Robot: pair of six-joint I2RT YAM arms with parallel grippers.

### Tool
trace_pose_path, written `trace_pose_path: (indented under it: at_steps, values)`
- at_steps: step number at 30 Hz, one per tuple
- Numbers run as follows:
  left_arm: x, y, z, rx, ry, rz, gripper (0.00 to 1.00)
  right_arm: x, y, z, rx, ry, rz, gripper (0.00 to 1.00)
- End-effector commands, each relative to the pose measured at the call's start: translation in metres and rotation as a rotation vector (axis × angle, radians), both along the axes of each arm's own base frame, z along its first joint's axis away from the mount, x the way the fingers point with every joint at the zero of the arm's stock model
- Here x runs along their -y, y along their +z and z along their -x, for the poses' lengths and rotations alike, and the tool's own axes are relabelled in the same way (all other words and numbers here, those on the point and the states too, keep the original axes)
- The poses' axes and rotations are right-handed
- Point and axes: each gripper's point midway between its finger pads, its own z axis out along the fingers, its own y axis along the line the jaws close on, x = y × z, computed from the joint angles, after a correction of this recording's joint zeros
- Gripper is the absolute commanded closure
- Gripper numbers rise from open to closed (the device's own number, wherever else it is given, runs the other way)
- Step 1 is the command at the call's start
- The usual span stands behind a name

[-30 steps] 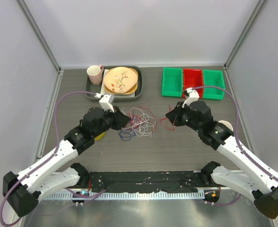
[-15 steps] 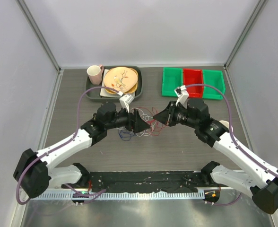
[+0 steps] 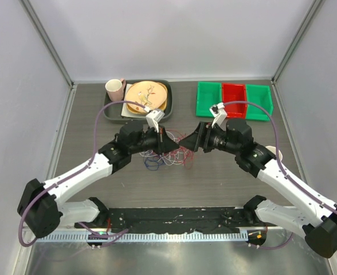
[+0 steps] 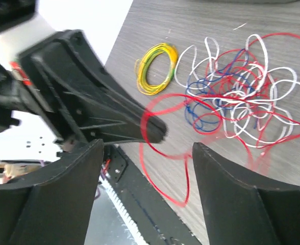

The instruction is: Untangle the cables

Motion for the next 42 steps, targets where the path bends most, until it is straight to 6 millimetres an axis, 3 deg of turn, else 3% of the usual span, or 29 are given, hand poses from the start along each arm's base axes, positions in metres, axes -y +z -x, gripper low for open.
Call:
trace_pose_path:
  at_steps: [1,5,10,13,17,19,20,23,26,30,35,37,38,39,41,42]
  values:
    - [-0.016,0.035,0.001,0.072,0.069,0.034,1.0,0.02,0.018,-0.011,0.132,-0.092,0.062,0.21]
    - [-0.025,0.05,0.007,0.074,0.092,0.046,1.0,0.04,0.005,-0.019,0.175,-0.167,0.173,0.2]
    - [-0.033,0.061,0.009,0.043,0.118,0.007,1.0,0.02,0.0,0.01,0.423,0.146,0.208,0.2]
    - [-0.031,0.068,0.014,0.046,0.094,0.031,1.0,0.02,0.001,0.013,0.576,0.201,0.221,0.21]
    - [-0.032,0.071,0.024,0.04,0.059,0.047,1.0,0.021,-0.016,0.02,0.681,0.27,0.269,0.21]
    - [-0.032,0.075,0.032,0.049,0.022,0.063,1.0,0.026,-0.016,0.006,0.647,0.173,0.268,0.21]
    - [-0.032,0.076,0.036,0.053,0.011,0.067,1.0,0.033,-0.002,-0.011,0.609,0.033,0.241,0.21]
    - [-0.035,0.08,0.043,0.079,-0.012,0.088,1.0,0.038,0.012,-0.027,0.515,-0.092,0.212,0.21]
    - [-0.038,0.082,0.046,0.095,-0.014,0.099,1.0,0.022,0.014,-0.025,0.414,-0.057,0.136,0.22]
    - [-0.04,0.086,0.046,0.12,-0.011,0.095,1.0,-0.001,-0.004,-0.009,0.221,0.046,0.054,0.26]
    - [-0.042,0.086,0.042,0.121,0.013,0.084,1.0,-0.028,0.004,0.011,0.209,0.193,-0.058,0.3]
    - [-0.043,0.085,0.037,0.128,0.037,0.071,1.0,-0.037,-0.004,0.019,0.162,0.235,-0.058,0.37]
    - [-0.046,0.082,0.035,0.121,0.053,0.052,1.0,-0.038,-0.007,0.02,0.143,0.242,-0.061,0.64]
    - [-0.047,0.083,0.032,0.123,0.071,0.044,1.0,-0.039,-0.01,0.02,0.123,0.24,-0.061,0.77]
    - [-0.057,0.075,0.02,0.103,0.163,-0.007,1.0,-0.03,-0.019,0.012,0.099,0.165,-0.011,0.99]
    - [-0.062,0.075,0.017,0.1,0.198,-0.021,1.0,-0.024,-0.022,0.008,0.102,0.123,0.016,0.99]
